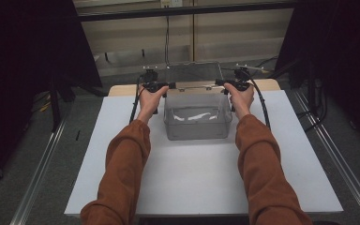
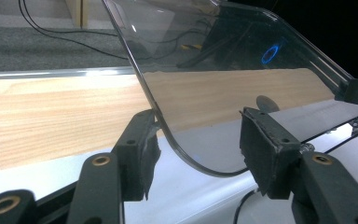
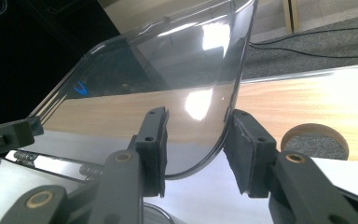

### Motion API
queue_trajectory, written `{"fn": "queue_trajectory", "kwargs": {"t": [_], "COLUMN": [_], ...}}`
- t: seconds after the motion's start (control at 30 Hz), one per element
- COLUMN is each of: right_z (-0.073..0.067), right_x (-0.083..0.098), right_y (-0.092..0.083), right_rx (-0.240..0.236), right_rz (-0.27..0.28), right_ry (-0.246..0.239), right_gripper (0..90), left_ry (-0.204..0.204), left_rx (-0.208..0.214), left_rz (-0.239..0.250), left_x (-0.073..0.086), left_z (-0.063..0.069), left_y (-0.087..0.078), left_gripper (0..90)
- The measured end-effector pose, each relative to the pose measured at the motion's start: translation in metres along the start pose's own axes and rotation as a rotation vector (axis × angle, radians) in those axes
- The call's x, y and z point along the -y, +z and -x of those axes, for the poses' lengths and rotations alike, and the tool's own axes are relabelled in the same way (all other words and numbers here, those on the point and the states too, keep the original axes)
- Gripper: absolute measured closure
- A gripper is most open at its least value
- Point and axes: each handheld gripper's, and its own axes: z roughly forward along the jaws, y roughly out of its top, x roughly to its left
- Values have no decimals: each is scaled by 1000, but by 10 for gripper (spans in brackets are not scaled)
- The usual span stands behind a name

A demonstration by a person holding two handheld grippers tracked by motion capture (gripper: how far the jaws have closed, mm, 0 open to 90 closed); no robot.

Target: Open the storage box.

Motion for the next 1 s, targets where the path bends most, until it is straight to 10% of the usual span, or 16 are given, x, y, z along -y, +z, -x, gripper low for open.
{"fn": "queue_trajectory", "kwargs": {"t": [0.77,1.0], "right_z": [4,-2], "right_x": [2,2], "right_y": [1,3], "right_rx": [18,41], "right_rz": [13,45], "right_ry": [40,-35], "right_gripper": [497,465], "left_ry": [13,14], "left_rx": [-25,-21], "left_rz": [-2,22], "left_x": [3,5], "left_z": [-1,-2], "left_y": [3,4], "left_gripper": [429,364]}}
